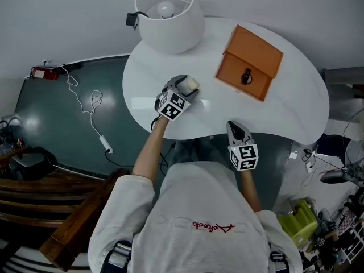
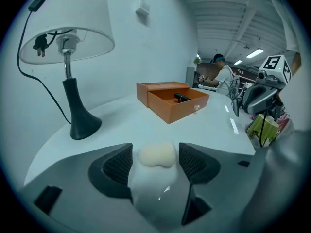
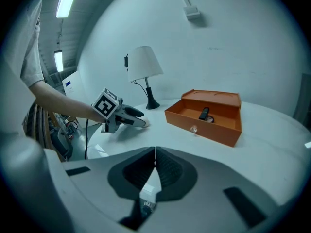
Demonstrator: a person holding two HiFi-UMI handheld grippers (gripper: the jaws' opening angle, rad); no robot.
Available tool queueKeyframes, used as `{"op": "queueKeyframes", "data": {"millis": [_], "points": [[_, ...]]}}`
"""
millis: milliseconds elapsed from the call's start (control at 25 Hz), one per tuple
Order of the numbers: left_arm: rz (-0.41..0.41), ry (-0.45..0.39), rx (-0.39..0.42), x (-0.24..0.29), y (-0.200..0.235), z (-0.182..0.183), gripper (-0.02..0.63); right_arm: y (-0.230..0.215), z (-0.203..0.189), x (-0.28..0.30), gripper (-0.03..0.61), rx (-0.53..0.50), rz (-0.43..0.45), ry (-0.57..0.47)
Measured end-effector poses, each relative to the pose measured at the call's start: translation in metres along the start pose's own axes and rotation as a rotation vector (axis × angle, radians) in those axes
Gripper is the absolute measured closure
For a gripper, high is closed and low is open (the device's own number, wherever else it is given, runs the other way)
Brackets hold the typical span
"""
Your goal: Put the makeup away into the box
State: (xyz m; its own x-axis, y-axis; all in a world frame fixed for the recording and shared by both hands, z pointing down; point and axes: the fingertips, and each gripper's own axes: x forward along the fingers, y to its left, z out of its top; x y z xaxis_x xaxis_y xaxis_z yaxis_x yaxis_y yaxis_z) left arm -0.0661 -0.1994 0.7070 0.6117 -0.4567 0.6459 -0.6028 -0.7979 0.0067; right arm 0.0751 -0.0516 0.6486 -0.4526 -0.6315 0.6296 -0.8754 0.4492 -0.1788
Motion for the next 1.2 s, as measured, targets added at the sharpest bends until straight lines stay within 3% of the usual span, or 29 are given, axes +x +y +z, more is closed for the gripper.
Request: {"op": "queueKeyframes", "data": {"millis": [640, 1200], "points": [[-0.017, 0.001, 0.037, 0.005, -0.006, 0.009, 0.377, -0.006, 0.001, 0.001, 0.558, 0.013, -0.015, -0.011], [-0.065, -0.146, 0.163, 0.015, -0.021, 0.122, 0.377, -0.021, 0.014, -0.026, 0.558, 0.054, -0.110, -0.086]]}}
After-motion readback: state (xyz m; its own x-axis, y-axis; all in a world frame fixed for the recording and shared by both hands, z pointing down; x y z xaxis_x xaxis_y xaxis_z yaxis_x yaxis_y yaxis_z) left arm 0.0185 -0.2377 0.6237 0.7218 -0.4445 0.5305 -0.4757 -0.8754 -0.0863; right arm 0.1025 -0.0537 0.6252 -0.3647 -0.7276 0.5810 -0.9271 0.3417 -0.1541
